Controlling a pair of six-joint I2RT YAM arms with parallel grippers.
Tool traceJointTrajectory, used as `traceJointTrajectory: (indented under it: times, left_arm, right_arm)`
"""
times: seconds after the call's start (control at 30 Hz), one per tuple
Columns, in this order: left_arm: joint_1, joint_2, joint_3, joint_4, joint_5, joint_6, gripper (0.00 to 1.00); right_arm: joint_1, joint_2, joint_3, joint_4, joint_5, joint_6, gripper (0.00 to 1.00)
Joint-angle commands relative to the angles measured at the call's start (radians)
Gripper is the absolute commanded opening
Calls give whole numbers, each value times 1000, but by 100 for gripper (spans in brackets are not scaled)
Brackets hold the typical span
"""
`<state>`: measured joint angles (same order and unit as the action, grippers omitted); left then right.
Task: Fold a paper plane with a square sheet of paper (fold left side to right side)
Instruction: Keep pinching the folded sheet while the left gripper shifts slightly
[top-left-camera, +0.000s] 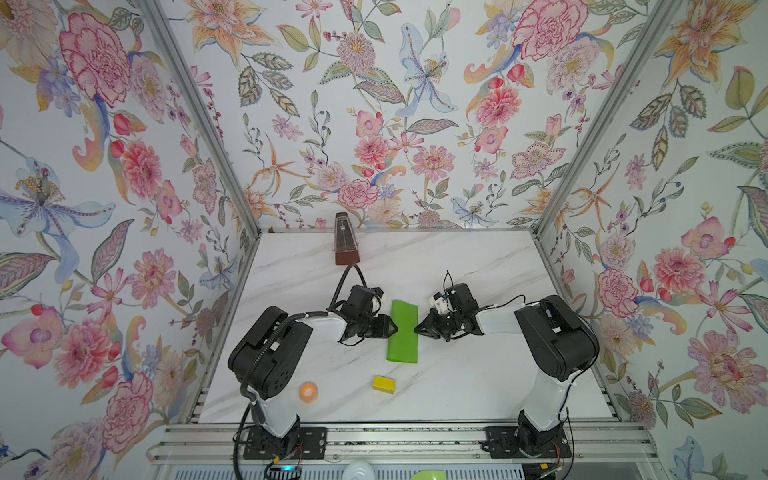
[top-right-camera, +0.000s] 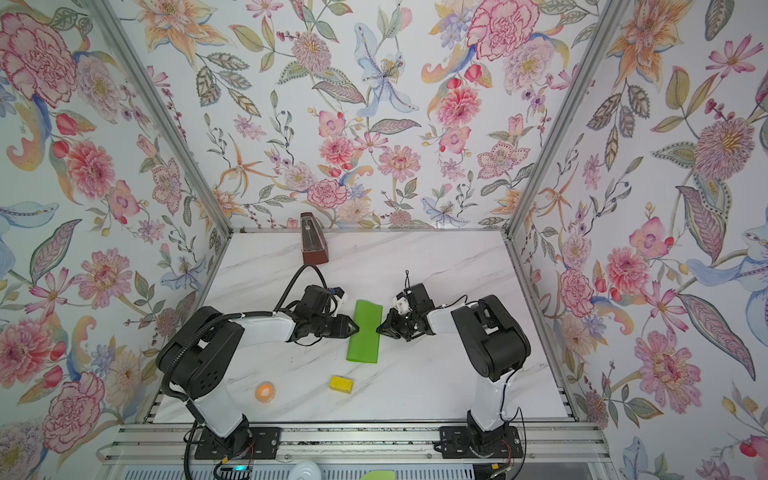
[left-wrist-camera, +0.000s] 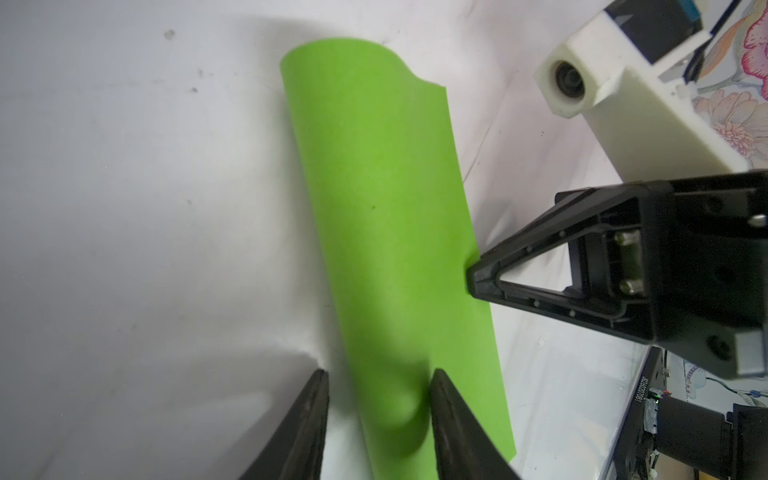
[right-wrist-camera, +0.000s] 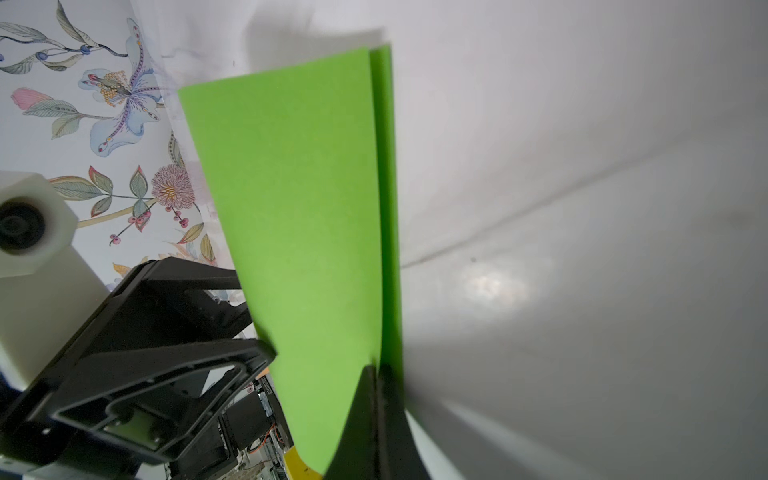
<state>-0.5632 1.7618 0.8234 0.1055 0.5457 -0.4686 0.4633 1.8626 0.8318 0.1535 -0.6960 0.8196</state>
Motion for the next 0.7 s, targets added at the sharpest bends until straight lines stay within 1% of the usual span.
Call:
traceJointTrajectory:
  times: [0.0,0.2,0.4,0.53,0.67]
  left_arm:
    - [-5,-2,-3,-13,5,1,43]
    - [-2,-34,-3,-31,-20,7,42]
    - [3,-144,26,-110,-93,36,41]
    - [-1,-180,46,-133,-75,44,41]
    - [-20,-167,63,-124,-37,41,40]
  right_arm:
    - [1,29,-17,-2,23,-8,0]
    - [0,27,-26,-5,29,-8,0]
    - [-1,30,-34,9,26,-5,0]
    - [-6,43,-40,30,13,2,0]
    - [-8,53,-47,50,-1,10,0]
